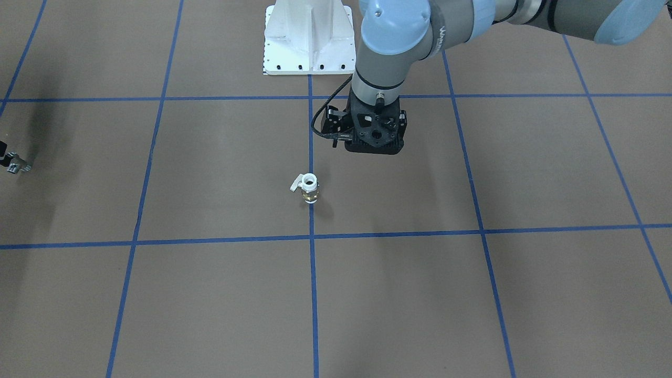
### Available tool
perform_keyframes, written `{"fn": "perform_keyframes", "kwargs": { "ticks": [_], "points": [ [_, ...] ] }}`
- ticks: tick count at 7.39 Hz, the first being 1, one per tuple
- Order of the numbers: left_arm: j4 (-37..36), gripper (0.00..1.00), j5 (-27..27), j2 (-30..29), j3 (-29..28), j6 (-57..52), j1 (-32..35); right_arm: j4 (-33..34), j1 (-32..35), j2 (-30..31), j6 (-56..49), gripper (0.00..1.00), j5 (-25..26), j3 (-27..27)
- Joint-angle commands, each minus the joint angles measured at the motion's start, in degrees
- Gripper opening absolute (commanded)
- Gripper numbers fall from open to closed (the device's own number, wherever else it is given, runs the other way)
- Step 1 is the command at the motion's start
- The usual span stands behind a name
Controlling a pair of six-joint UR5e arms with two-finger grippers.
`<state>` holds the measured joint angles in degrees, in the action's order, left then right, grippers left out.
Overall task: Assemble PPR valve and pipe with both arms
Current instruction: 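Raise the open left gripper up and away from the valve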
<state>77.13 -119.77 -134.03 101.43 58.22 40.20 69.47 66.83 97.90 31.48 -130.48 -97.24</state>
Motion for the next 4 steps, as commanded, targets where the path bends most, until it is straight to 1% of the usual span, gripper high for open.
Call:
{"fn": "perform_keyframes", "kwargs": {
  "ticks": [1,3,4],
  "points": [
    [-0.05,0.99,-0.03,0.35,0.44,-0.04,0.06,-8.94,-3.36,0.89,7.41,0.98,0.66,2.48],
    [-0.05,0.99,-0.03,0.35,0.44,-0.04,0.23,-18.45,-4.78,1.95,8.25,0.97,1.54,7.92],
    [-0.05,0.99,-0.03,0.35,0.35,0.05,0.14,-18.58,-4.78,2.3,8.25,0.96,1.54,8.03]
  ]
}}
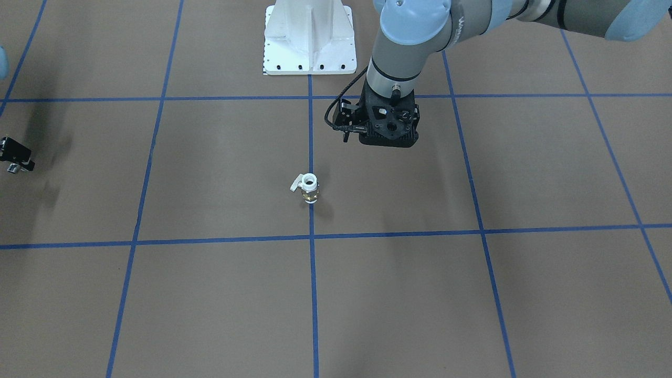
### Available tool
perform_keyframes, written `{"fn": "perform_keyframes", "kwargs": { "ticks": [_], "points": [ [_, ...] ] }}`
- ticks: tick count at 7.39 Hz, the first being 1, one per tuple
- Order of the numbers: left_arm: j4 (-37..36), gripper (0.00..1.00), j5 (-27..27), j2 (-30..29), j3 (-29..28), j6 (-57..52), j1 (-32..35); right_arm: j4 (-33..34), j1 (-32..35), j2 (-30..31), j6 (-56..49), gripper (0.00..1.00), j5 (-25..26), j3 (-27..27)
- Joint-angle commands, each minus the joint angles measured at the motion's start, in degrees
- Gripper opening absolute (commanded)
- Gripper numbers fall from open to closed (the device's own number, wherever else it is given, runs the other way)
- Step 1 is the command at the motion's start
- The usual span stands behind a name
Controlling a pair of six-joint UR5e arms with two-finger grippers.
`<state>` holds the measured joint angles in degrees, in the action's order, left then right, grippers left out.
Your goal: Assemble PPR valve and pipe with both arms
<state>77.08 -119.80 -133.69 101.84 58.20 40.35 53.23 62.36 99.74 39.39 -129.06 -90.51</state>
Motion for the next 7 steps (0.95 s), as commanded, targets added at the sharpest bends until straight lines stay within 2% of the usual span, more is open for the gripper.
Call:
{"fn": "perform_keyframes", "kwargs": {
  "ticks": [1,3,5,6,7],
  "points": [
    [0.0,0.99,0.0,0.0,-0.06,0.07,0.0,-2.34,-0.31,0.63,0.34,0.96,-0.05,0.86],
    [0.0,0.99,0.0,0.0,-0.06,0.07,0.08,-2.25,-0.22,1.94,0.34,0.95,-0.4,-0.45],
    [0.0,0.99,0.0,0.09,-0.06,0.16,0.0,-1.99,-0.57,4.06,0.42,0.88,-0.4,-2.91],
    [0.0,0.99,0.0,0.09,-0.15,0.16,0.0,-1.9,-0.92,3.97,0.43,0.78,-0.14,-2.92],
    [0.0,0.99,0.0,0.09,-0.15,0.16,0.0,-1.9,-0.92,3.71,0.43,0.73,0.04,-2.92]
  ]
}}
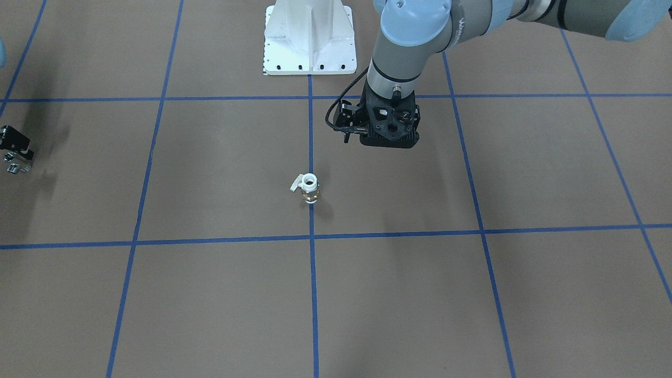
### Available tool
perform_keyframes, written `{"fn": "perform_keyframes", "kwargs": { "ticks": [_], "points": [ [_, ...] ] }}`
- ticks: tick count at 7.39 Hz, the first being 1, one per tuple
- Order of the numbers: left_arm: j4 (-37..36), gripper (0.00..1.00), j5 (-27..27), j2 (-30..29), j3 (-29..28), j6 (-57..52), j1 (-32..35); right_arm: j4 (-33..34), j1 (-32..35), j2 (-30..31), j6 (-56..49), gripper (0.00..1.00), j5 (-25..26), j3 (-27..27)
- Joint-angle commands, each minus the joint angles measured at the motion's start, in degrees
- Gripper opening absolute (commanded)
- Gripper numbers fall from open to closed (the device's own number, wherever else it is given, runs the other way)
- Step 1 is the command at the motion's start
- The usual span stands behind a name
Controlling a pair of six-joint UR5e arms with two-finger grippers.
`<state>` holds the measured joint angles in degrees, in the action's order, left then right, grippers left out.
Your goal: Assemble PPR valve and pipe with both arms
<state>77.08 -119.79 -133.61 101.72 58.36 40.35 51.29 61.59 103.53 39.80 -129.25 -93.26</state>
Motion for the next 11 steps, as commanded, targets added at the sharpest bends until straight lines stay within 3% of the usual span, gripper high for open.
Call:
{"fn": "perform_keyframes", "kwargs": {
  "ticks": [1,5,6,8,10,11],
  "points": [
    [0.0,0.99,0.0,0.02,-0.03,0.0,0.0,0.13,-0.24,-0.26,0.01,0.73,0.23,-0.25],
    [0.0,0.99,0.09,0.1,-0.12,0.09,0.0,0.13,-0.24,-0.35,-0.08,0.7,0.41,-0.08],
    [0.0,0.99,0.09,0.1,-0.03,0.09,0.0,0.13,-0.24,-0.09,-0.08,0.65,0.41,-0.16],
    [0.0,0.99,0.09,0.1,-0.12,0.27,-0.09,0.13,-0.24,-0.08,-0.08,0.46,0.49,-0.16],
    [0.0,0.99,0.09,0.1,-0.2,0.44,-0.09,0.04,-0.16,0.0,-0.16,0.13,0.41,-0.34],
    [0.0,0.99,0.09,0.02,-0.21,0.44,-0.09,0.04,-0.07,-0.08,-0.25,0.01,0.32,-0.51]
  ]
}}
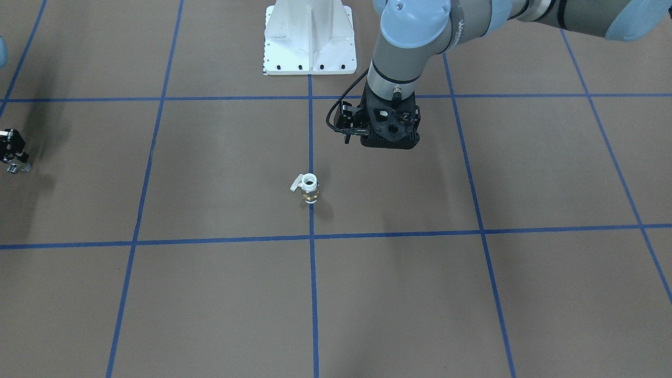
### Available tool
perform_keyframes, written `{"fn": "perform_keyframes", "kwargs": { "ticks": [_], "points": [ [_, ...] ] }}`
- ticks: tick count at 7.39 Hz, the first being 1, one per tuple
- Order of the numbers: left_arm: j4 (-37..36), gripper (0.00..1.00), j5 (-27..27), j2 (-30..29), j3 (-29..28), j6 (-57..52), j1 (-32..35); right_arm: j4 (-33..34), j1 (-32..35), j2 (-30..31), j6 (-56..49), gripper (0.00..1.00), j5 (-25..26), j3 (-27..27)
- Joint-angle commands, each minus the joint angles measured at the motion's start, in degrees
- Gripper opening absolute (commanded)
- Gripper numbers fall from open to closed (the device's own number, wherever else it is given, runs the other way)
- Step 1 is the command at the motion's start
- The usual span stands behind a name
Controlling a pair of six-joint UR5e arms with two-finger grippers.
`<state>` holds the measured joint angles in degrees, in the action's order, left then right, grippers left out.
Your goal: Assemble PPR valve and pipe with both arms
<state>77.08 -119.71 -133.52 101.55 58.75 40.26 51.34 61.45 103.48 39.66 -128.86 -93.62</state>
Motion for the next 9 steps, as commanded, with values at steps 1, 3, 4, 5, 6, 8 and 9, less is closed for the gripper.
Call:
{"fn": "perform_keyframes", "kwargs": {
  "ticks": [1,3,4,5,6,8,9],
  "points": [
    [0.0,0.99,0.0,-0.08,-0.21,0.05,0.0,0.08,0.16,-0.04,-0.02,0.0,-0.25,-0.76],
    [0.0,0.99,0.0,0.01,0.22,-0.13,0.08,2.16,0.16,-0.39,0.07,0.0,-0.17,-3.47],
    [0.0,0.99,0.0,0.36,0.4,-0.56,0.34,9.41,0.25,-2.3,0.16,0.0,-0.08,-7.58],
    [0.0,0.99,-0.09,2.89,2.41,-2.74,0.69,17.57,0.42,-6.32,0.25,0.0,0.01,-10.93],
    [0.0,0.99,-0.09,6.22,5.21,-6.33,2.09,25.66,0.42,-12.37,2.42,0.0,-0.08,-12.97],
    [0.0,0.99,-0.17,11.41,8.04,-13.36,5.34,37.28,-1.15,-27.9,12.58,0.0,-0.6,-13.16],
    [0.0,0.99,-0.17,13.79,9.01,-15.66,6.57,43.34,-4.38,-36.34,18.56,0.0,-0.26,-12.99]
  ]
}}
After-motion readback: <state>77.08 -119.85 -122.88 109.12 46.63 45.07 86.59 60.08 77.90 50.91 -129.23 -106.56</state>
